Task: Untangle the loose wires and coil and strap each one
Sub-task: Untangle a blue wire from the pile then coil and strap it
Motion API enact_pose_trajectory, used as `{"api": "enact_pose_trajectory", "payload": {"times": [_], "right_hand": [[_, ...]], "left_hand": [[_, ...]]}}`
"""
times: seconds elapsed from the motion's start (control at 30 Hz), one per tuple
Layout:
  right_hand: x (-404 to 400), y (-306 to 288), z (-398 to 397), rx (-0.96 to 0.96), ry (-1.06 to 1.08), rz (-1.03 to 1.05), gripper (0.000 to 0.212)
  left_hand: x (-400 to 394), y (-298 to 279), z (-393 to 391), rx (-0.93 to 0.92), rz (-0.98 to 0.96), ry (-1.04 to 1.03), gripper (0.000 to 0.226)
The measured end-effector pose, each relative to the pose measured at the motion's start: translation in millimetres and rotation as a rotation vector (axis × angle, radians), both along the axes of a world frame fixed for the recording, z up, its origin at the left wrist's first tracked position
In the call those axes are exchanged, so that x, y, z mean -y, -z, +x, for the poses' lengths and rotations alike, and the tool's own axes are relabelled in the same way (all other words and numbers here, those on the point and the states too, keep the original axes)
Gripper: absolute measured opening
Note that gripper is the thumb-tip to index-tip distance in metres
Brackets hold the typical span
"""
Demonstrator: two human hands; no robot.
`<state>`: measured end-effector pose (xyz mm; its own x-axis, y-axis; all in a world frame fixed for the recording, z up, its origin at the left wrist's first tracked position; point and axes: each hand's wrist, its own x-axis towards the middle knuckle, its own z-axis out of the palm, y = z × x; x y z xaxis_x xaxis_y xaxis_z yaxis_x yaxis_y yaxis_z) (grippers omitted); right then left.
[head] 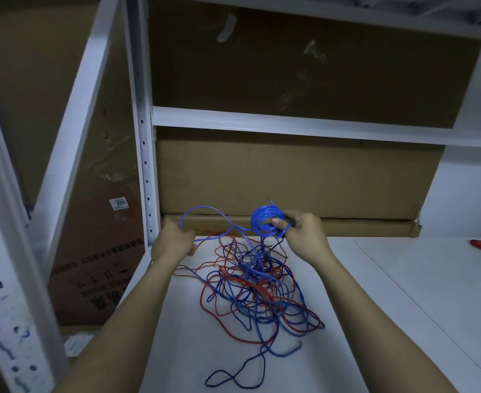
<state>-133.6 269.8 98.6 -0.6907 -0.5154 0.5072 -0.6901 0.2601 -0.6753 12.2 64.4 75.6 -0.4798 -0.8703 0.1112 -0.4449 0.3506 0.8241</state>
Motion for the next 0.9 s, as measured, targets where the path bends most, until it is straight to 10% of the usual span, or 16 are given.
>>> {"api": "enact_pose_trajectory", "payload": {"times": [0.17, 0.33, 0.53, 0.9], "right_hand": [[7.0, -7.2, -3.7, -0.060, 0.146, -0.107, 0.019], [14.3, -20.0, -6.9, -0.124, 0.209, -0.054, 0.020], [18.5, -36.6, -4.0, -0.322, 0.180, 0.256, 0.023], [15.6, -59.4, 19.7, -0.312, -0.042, 0.150, 0.014]], "left_hand": [[5.2, 20.0, -1.1, 0.067, 0.065, 0.099, 0.018], [-10.2, 11.1, 1.1, 0.192, 0.239, 0.469, 0.058], [-27.3, -35.6, 2.9, 0.306, -0.109, 0.650, 0.127], [-55.9, -72.0, -11.1, -0.131, -0.225, 0.730, 0.040]]}}
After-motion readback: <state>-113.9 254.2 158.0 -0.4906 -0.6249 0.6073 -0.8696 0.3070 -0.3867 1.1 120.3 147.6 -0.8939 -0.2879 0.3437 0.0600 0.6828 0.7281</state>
